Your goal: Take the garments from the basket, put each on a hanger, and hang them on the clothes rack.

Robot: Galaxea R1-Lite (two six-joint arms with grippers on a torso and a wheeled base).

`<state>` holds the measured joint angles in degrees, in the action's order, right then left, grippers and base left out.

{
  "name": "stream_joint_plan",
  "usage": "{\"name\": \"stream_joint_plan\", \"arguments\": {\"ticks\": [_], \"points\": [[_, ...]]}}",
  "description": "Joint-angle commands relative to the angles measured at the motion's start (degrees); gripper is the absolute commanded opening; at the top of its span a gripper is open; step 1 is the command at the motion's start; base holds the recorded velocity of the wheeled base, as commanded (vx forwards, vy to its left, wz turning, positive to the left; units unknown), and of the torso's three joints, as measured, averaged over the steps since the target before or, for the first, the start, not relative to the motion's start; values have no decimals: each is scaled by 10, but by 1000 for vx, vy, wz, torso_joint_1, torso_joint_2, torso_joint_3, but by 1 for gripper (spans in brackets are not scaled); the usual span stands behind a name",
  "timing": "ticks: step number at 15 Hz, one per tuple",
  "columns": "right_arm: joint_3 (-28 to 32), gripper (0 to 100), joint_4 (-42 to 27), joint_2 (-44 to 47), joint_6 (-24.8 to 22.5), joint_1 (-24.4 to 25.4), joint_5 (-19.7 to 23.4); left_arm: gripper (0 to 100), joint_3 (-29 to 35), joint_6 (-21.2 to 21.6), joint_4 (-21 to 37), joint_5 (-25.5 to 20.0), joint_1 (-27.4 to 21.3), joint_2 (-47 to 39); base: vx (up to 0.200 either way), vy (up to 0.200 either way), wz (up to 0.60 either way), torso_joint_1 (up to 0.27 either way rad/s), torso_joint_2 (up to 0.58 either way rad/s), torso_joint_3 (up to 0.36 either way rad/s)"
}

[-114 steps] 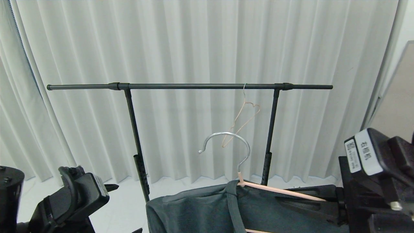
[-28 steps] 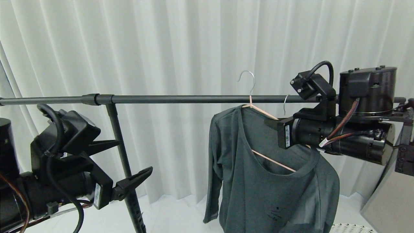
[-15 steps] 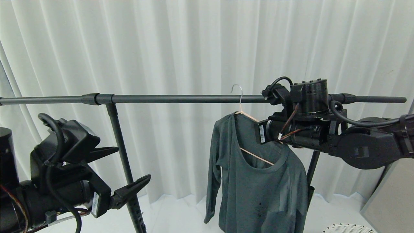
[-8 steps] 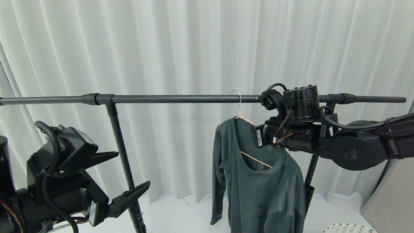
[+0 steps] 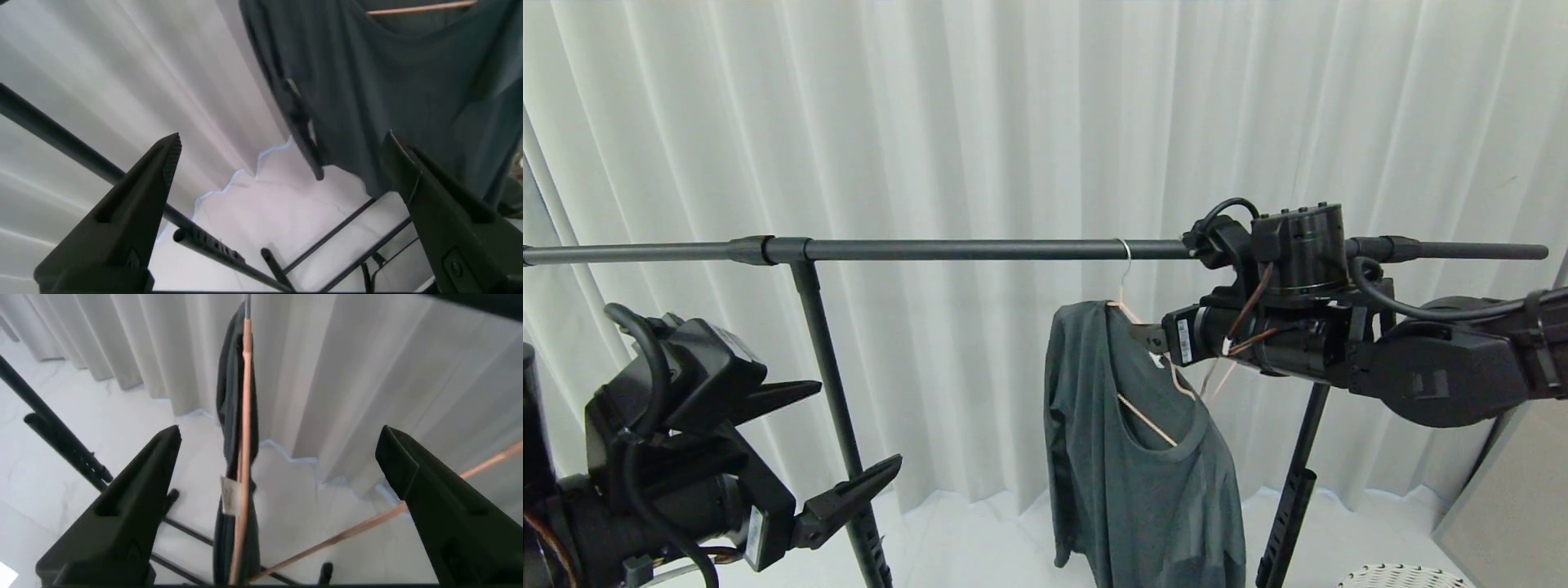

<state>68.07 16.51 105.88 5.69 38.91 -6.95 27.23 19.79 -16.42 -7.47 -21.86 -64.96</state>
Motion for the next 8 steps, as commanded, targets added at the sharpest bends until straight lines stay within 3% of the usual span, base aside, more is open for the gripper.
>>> {"name": "stream_joint_plan", "arguments": {"ticks": [1, 5, 8], "points": [[-1, 100, -4, -30, 0, 0, 0, 100, 0, -2, 0, 0, 1, -2, 0, 0, 0, 0, 0, 0], [-29, 100, -24, -119, 28, 0, 2, 100, 2, -4, -1, 1, 33, -3, 0, 0, 0, 0, 0, 0], [-40, 100, -49, -178, 23, -16, 0, 100, -1, -4, -1, 1, 55, -1, 0, 0, 0, 0, 0, 0]]}}
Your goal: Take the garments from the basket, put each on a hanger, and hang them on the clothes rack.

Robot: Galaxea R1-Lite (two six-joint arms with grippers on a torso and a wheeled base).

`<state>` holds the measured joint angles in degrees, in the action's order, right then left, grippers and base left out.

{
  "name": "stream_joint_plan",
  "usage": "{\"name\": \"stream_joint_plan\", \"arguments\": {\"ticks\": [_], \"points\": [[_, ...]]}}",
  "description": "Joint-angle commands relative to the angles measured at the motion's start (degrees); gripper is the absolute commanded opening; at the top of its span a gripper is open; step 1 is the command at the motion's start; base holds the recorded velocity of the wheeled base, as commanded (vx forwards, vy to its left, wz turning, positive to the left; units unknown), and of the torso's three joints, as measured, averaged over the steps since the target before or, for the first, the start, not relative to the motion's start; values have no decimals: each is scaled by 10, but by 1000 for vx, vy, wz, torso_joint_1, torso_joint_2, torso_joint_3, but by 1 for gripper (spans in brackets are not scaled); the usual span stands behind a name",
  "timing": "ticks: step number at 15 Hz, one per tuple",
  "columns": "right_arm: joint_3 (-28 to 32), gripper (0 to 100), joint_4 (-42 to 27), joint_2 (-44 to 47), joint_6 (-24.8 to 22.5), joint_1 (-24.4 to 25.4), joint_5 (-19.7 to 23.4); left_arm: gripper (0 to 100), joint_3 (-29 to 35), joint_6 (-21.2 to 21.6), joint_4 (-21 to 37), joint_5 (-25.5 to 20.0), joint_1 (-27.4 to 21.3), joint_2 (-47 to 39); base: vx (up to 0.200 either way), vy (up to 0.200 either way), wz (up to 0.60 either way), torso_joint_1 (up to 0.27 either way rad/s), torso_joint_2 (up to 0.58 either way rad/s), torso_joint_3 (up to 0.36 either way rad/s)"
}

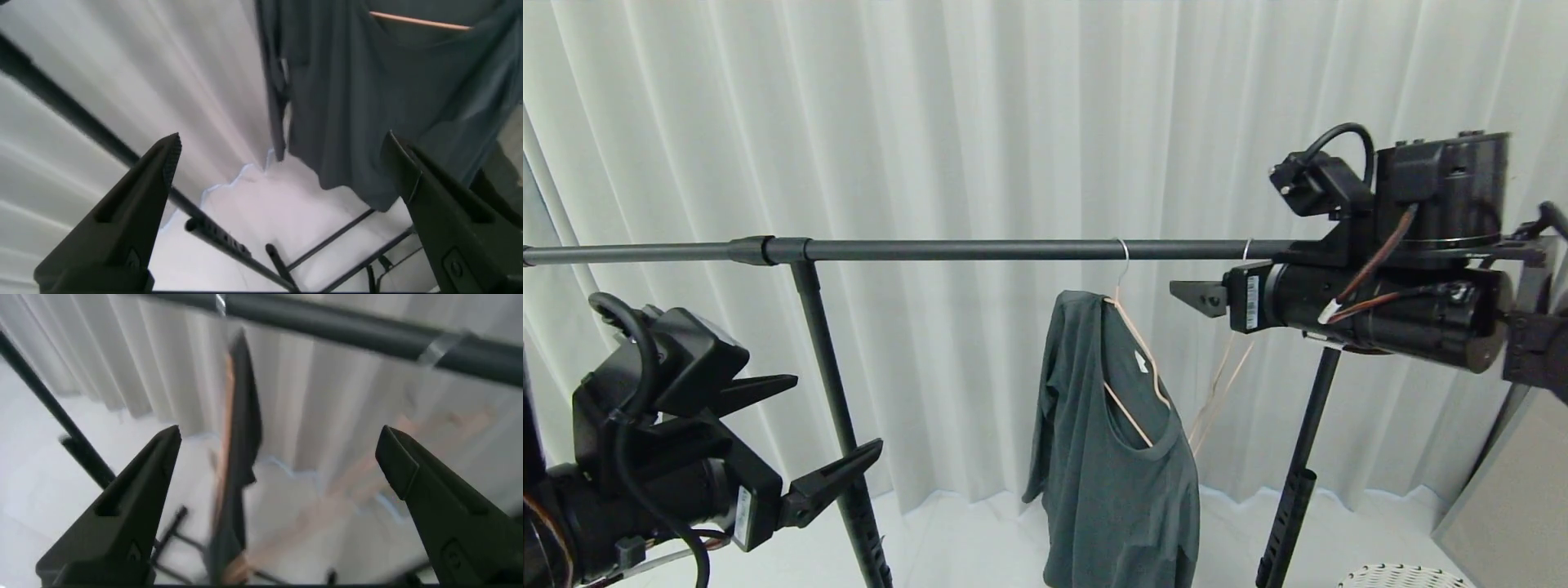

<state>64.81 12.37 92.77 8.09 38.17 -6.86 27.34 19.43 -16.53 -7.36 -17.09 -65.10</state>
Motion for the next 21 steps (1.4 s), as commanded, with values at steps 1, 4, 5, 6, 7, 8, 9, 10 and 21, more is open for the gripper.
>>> {"name": "stream_joint_plan", "arguments": {"ticks": [1, 4, 5, 6, 7, 8, 9, 10, 21], "points": [[-12, 100, -50, -72, -13, -24, -5, 100, -5, 0, 0, 0, 23, 1, 0, 0, 0, 0, 0, 0], [-56, 100, -172, -153, -78, -110, -48, 100, -16, 5, 0, 2, 101, 1, 0, 0, 0, 0, 0, 0], [-78, 100, -179, -173, -92, -134, -64, 100, -22, 5, 0, 10, 117, 1, 0, 0, 0, 0, 0, 0], [-122, 100, -180, -202, -120, -178, -93, 100, -36, 5, 0, 35, 135, 2, 0, 0, 0, 0, 0, 0], [-154, 100, -177, -225, -140, -211, -106, 100, -47, 4, 0, 59, 143, 2, 0, 0, 0, 0, 0, 0], [-178, 100, -177, -243, -151, -237, -108, 100, -55, 3, 0, 75, 148, 2, -200, 0, 0, -2, -2, 2], [-195, 100, -177, -259, -158, -257, -109, 100, -61, 1, 0, 88, 153, 2, -200, 0, 0, 12, 12, 7], [-210, 100, -177, -272, -161, -271, -109, 100, -68, 1, 0, 94, 159, 2, -200, 0, 0, 12, 12, 2], [-537, 100, -181, -536, -207, -365, -114, 100, -267, -3, 145, 143, 238, 274, -164, 0, 0, 0, 0, 5]]}}
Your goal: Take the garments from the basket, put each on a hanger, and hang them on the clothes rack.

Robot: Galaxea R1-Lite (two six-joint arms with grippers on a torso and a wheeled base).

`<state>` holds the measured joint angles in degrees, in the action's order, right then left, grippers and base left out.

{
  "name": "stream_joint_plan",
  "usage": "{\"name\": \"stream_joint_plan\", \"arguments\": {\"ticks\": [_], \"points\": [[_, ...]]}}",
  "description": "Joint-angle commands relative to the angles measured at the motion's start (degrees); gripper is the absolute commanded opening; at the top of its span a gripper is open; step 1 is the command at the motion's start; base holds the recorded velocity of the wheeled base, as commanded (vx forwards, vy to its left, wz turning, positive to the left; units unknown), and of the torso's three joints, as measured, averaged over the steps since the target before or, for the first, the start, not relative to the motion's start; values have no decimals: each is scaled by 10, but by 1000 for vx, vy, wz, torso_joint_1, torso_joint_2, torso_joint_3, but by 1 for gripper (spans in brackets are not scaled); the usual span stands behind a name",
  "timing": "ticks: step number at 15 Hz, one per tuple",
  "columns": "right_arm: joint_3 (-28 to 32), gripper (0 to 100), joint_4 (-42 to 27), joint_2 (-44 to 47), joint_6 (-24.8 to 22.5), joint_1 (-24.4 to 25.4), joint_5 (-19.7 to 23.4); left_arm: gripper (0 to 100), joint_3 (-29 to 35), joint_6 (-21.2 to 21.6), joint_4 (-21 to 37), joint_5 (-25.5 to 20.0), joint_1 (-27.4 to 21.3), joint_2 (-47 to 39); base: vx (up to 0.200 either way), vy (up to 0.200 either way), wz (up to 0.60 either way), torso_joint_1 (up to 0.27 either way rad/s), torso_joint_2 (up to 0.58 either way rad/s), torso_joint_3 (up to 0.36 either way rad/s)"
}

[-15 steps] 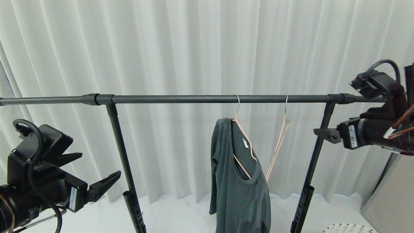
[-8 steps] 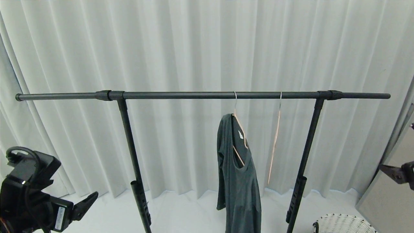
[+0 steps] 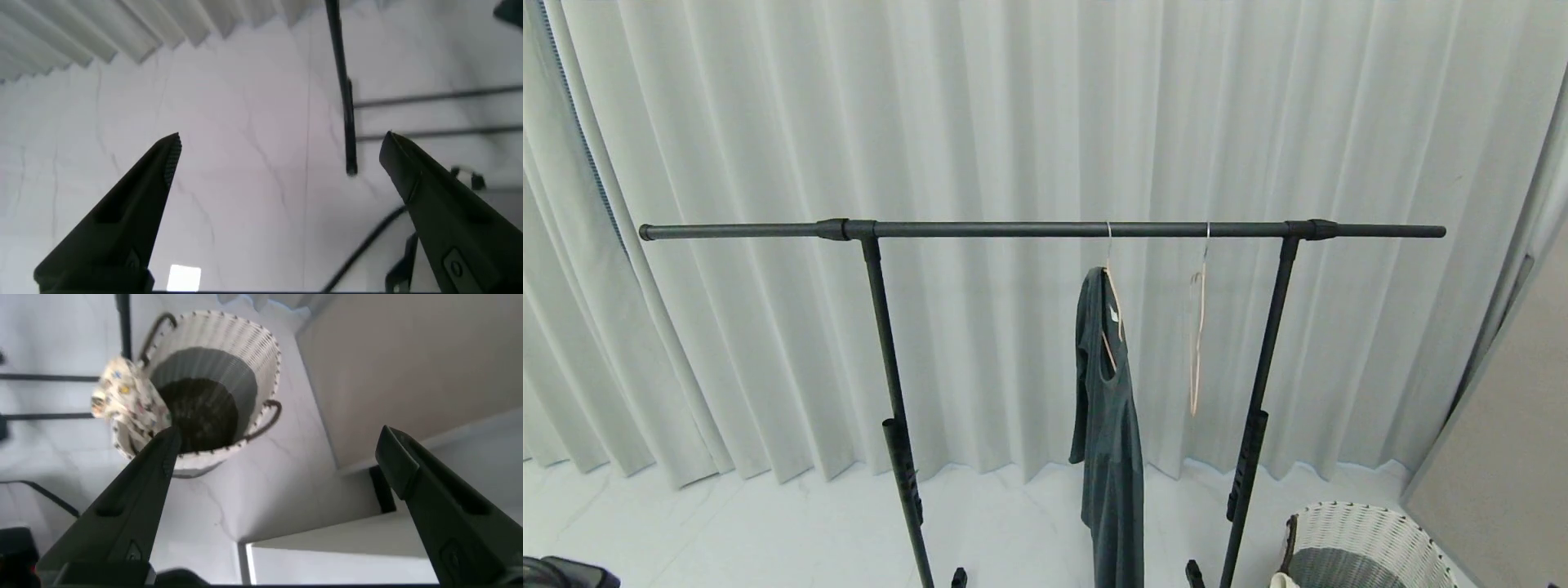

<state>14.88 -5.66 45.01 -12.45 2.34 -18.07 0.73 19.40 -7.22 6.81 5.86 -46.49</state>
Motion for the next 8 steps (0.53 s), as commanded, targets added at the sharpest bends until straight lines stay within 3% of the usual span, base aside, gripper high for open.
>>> {"name": "stream_joint_plan", "arguments": {"ticks": [1, 3, 8], "points": [[-55, 100, -1, -76, -6, -11, -9, 100, 0, -10, 50, 2, 9, 90, 0, 0, 0, 0, 0, 0], [-101, 100, -1, -127, -25, -15, -17, 100, -1, -14, 50, 3, 9, 98, 0, 0, 0, 0, 0, 0], [-106, 100, -1, -149, -27, -17, -14, 100, -1, -30, 50, 2, -2, 68, 0, 0, 0, 0, 0, 0]]}}
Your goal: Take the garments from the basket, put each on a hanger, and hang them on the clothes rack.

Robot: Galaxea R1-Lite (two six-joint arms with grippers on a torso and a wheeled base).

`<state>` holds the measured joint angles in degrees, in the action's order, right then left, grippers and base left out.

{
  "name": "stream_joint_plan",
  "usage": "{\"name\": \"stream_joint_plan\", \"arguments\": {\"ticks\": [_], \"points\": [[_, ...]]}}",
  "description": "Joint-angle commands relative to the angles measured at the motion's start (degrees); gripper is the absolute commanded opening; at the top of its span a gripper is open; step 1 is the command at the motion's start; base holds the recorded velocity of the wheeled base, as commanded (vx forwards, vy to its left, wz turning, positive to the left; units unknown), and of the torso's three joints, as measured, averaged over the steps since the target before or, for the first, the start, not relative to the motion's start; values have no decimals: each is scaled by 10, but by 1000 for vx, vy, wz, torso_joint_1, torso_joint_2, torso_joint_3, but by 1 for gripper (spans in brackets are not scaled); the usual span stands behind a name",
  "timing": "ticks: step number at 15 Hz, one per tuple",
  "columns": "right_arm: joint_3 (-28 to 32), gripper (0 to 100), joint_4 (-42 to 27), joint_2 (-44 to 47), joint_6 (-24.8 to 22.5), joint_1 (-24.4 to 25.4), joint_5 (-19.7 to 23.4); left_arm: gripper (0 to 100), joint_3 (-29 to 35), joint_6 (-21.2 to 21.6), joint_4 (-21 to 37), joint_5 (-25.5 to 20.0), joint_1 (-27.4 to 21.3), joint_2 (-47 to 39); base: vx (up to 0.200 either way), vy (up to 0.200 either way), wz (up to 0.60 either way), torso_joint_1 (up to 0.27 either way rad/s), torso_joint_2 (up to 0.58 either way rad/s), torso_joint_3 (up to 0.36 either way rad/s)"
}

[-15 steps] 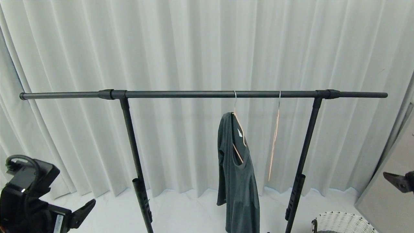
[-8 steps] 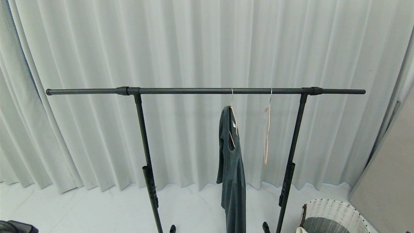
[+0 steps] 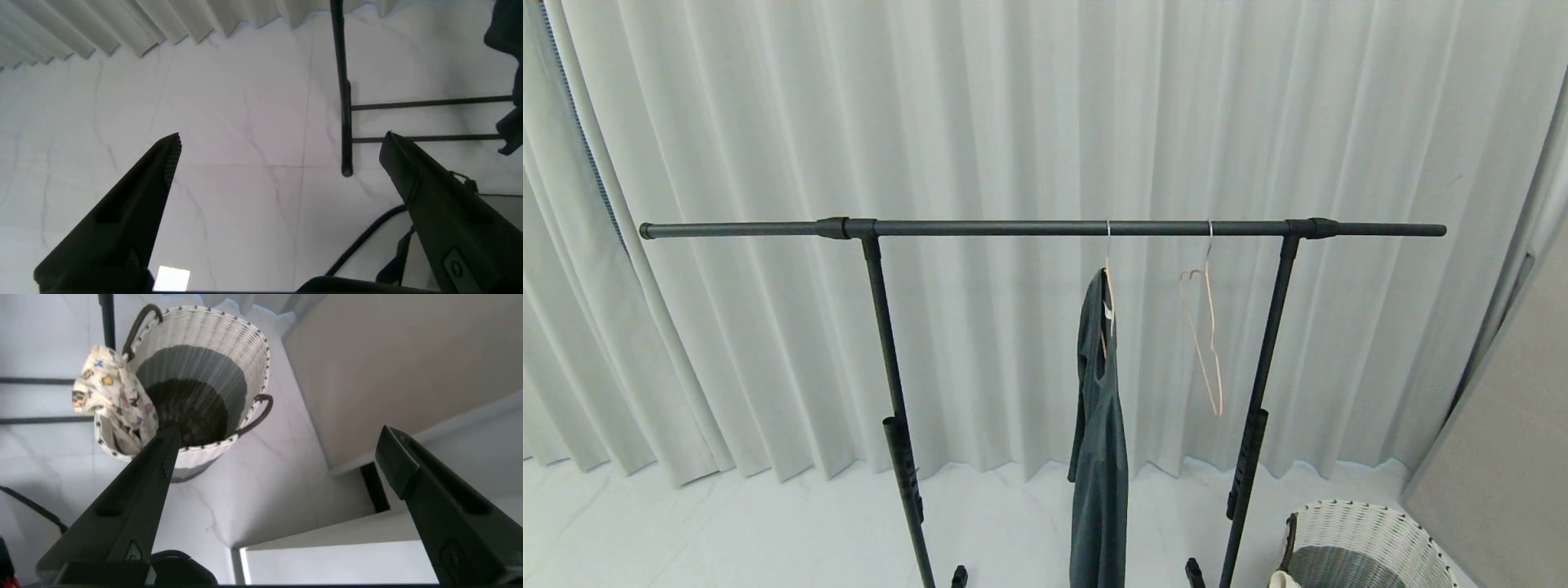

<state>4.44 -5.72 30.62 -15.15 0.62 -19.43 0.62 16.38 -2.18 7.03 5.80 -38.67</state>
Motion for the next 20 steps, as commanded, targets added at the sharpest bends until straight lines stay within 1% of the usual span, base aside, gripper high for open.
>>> {"name": "stream_joint_plan", "arguments": {"ticks": [1, 2, 4, 10, 13, 20], "points": [[-1, 100, 0, -7, 4, 1, 0, 100, 0, -8, 0, 0, -3, -11, 0, 0, 0, 0, 0, 0], [-1, 100, 0, -7, 13, 0, -1, 100, 0, -17, 0, 0, -3, -8, 0, 0, 0, 0, 0, 0], [-1, 100, -1, -6, 25, 1, -3, 100, 0, -17, 0, 0, -4, -4, 0, 0, 0, 0, 0, 0], [-1, 100, -3, 5, 26, 2, -3, 100, 0, -19, 0, 1, -8, -5, 0, 0, 0, -11, 18, 12], [-1, 100, -3, 22, 26, 3, -3, 100, 0, -20, 0, 1, -11, -6, 0, 0, 0, -185, 401, 196], [-1, 100, -3, 25, 26, 3, -2, 100, 0, -20, 0, 1, -11, -4, 0, 0, 0, -246, 498, 252]]}}
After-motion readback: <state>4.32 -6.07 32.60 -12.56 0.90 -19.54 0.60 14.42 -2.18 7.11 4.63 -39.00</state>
